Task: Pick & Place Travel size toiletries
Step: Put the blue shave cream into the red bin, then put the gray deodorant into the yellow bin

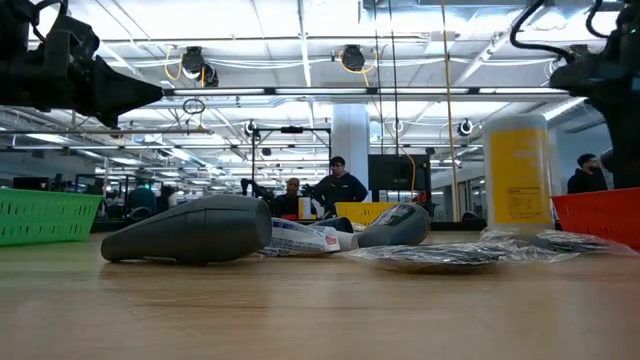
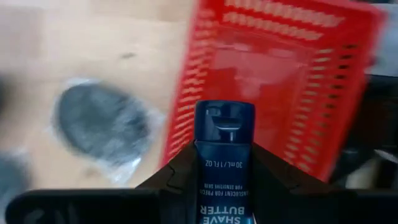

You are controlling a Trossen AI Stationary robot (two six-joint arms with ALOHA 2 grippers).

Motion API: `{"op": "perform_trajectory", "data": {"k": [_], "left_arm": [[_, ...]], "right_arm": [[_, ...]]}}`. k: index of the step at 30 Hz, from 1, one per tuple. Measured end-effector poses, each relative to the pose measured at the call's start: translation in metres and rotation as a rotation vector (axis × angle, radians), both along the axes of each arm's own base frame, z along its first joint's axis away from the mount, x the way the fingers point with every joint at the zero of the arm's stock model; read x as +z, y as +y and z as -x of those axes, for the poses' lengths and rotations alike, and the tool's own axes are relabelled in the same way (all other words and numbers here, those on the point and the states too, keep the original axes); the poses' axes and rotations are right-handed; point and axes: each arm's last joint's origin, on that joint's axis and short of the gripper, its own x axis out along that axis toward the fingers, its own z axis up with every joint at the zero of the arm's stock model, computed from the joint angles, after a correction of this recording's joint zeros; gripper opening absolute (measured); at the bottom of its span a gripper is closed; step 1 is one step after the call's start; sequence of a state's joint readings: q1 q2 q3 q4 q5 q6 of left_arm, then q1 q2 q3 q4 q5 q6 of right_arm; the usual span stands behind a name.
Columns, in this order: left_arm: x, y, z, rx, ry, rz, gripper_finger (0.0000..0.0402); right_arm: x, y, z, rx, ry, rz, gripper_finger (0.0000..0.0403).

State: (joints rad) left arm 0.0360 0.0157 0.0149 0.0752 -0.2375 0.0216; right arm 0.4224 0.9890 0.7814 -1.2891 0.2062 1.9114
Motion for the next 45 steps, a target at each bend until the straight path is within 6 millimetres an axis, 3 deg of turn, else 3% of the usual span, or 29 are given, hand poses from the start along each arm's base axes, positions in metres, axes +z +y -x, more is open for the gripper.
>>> {"op": "perform_trajectory", "data": {"k": [4, 10, 21, 28, 39, 45], "left_arm": [[0.000, 0.000, 0.000, 0.005, 0.000, -0.010, 0.0037], [0.000, 0.000, 0.000, 0.011, 0.009, -0.044, 0.0037], [0.000, 0.000, 0.000, 0.009, -0.002, -0.007, 0.0037], [0.000, 0.000, 0.000, 0.008, -0.006, 0.006, 0.0037], [0.001, 0.000, 0.000, -0.002, -0.015, 0.013, 0.0037], [0.001, 0.000, 0.000, -0.003, -0.018, 0.024, 0.0037]], "right_arm": [[-0.019, -0.006, -0.006, -0.059, 0.045, 0.054, 0.0091], [-0.032, -0.016, -0.020, -0.129, 0.153, 0.125, 0.0093], [-0.052, -0.029, -0.035, -0.097, 0.313, 0.182, 0.0121], [-0.056, -0.030, -0.040, -0.047, 0.292, 0.168, 0.0130], [-0.055, -0.029, -0.041, -0.045, 0.267, 0.162, 0.0211], [-0.054, -0.029, -0.045, -0.049, 0.200, 0.150, 0.0222]]}}
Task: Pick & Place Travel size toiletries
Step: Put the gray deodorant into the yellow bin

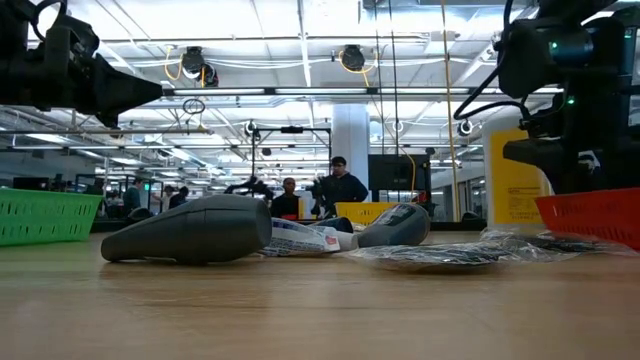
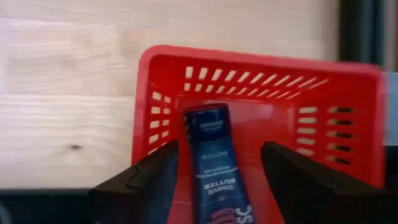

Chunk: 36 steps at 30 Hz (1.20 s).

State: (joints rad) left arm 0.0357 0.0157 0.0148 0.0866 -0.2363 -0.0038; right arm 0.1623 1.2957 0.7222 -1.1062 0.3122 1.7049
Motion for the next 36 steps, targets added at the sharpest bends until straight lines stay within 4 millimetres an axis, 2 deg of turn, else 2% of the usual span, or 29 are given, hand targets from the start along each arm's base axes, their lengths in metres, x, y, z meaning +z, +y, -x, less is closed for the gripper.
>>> {"op": "perform_trajectory", "data": {"k": [7, 13, 22, 28, 32, 36], "left_arm": [[0.000, 0.000, 0.000, -0.001, -0.001, 0.002, 0.0037], [0.003, 0.000, 0.000, -0.005, -0.043, 0.029, 0.0037], [0.013, -0.002, -0.013, -0.025, -0.072, 0.048, 0.0037], [0.035, -0.001, -0.041, -0.009, 0.073, 0.039, 0.0037], [0.046, -0.001, -0.072, -0.007, 0.211, 0.000, 0.0037], [0.050, 0.000, -0.105, -0.006, 0.378, -0.001, 0.0037]], "right_arm": [[0.004, 0.000, 0.002, 0.012, -0.020, -0.005, 0.0211], [0.021, -0.001, 0.008, 0.046, -0.164, -0.024, 0.0199], [0.050, 0.005, -0.017, 0.417, -0.547, 0.220, 0.0176], [0.066, 0.010, -0.050, 0.725, -0.704, 0.469, 0.0164], [0.055, 0.016, -0.068, 0.909, -0.829, 0.602, 0.0162], [0.030, 0.020, -0.074, 1.049, -0.985, 0.646, 0.0162]]}}
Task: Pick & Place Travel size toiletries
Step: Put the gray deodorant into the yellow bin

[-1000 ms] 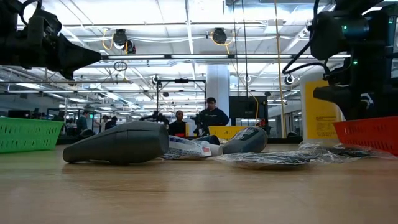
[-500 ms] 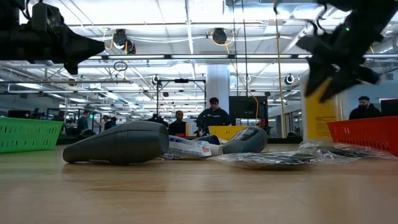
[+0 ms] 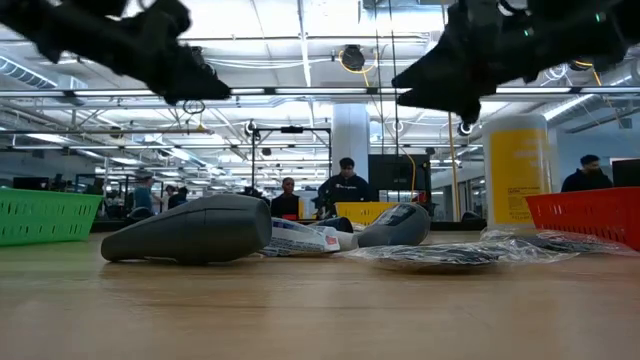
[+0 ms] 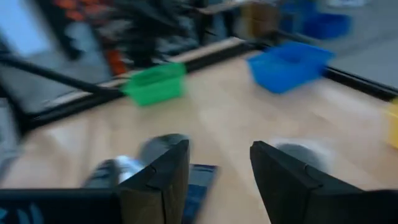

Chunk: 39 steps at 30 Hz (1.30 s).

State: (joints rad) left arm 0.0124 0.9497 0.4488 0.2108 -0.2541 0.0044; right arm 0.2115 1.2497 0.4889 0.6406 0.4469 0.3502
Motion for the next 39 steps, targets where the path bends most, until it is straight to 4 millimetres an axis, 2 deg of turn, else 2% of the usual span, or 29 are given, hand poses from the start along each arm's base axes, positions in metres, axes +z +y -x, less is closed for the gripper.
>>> {"op": "perform_trajectory", "data": {"k": [5, 11, 15, 22, 25, 30, 35, 39], "left_arm": [[0.004, 0.000, -0.038, 0.000, 0.152, 0.002, 0.0037], [0.010, 0.003, -0.075, 0.013, 0.266, 0.014, 0.0037], [0.006, 0.011, -0.087, 0.081, 0.308, 0.058, 0.0037], [-0.008, 0.025, -0.092, 0.177, 0.323, 0.184, 0.0042], [-0.011, 0.027, -0.095, 0.180, 0.312, 0.207, 0.0065], [-0.011, 0.025, -0.101, 0.153, 0.270, 0.225, 0.0129], [-0.012, 0.016, -0.111, 0.112, 0.208, 0.218, 0.0191], [-0.019, 0.008, -0.117, 0.067, 0.209, 0.209, 0.0217]], "right_arm": [[-0.037, 0.001, 0.004, 0.072, -0.066, -0.085, 0.0161], [-0.066, 0.003, -0.005, 0.069, 0.042, -0.056, 0.0160], [-0.079, 0.004, -0.012, 0.078, 0.107, 0.015, 0.0160], [-0.090, 0.004, -0.013, 0.082, 0.160, 0.032, 0.0160], [-0.089, 0.006, -0.013, 0.124, 0.151, 0.002, 0.0160], [-0.087, 0.008, -0.014, 0.216, 0.134, 0.009, 0.0160], [-0.087, 0.008, -0.014, 0.211, 0.137, 0.030, 0.0160], [-0.086, 0.007, -0.014, 0.144, 0.138, 0.042, 0.0160]]}}
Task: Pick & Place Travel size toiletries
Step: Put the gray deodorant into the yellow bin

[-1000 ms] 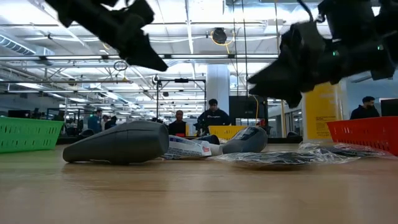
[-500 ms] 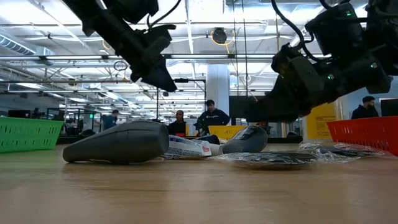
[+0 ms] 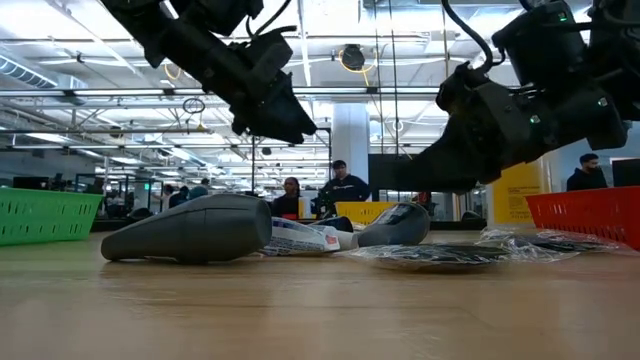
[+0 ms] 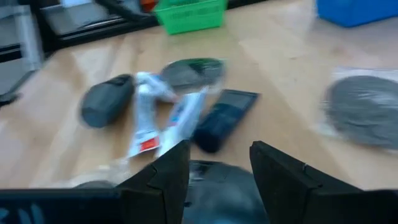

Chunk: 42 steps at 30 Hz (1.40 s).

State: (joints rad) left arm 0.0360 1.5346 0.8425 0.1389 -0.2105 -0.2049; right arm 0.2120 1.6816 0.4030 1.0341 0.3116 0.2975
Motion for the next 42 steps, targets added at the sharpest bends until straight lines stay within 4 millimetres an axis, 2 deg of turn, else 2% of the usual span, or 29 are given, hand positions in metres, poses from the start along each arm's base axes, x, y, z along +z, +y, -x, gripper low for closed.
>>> {"op": "perform_trajectory", "data": {"k": [5, 10, 14, 23, 33, 37, 42], "left_arm": [[-0.012, -0.011, -0.004, -0.025, 0.041, -0.009, 0.0217], [-0.025, -0.010, -0.010, 0.013, 0.045, 0.025, 0.0210], [-0.034, -0.010, -0.016, -0.012, 0.032, 0.062, 0.0209], [-0.048, -0.035, -0.027, -0.189, -0.002, 0.027, 0.0209], [-0.048, -0.055, -0.032, -0.243, -0.074, 0.008, 0.0209], [-0.048, -0.058, -0.032, -0.234, -0.083, 0.035, 0.0209], [-0.050, -0.057, -0.027, -0.190, -0.025, 0.106, 0.0209]], "right_arm": [[0.007, 0.000, 0.002, -0.022, 0.041, 0.025, 0.0160], [0.025, -0.001, -0.003, -0.051, 0.131, 0.048, 0.0160], [0.034, 0.001, -0.004, -0.013, 0.211, 0.044, 0.0181], [0.036, 0.007, -0.003, 0.071, 0.235, -0.001, 0.0294], [0.034, 0.019, -0.002, 0.108, 0.227, 0.031, 0.0301], [0.032, 0.014, -0.005, 0.138, 0.228, 0.035, 0.0305], [0.032, 0.005, -0.010, 0.243, 0.221, -0.018, 0.0331]]}}
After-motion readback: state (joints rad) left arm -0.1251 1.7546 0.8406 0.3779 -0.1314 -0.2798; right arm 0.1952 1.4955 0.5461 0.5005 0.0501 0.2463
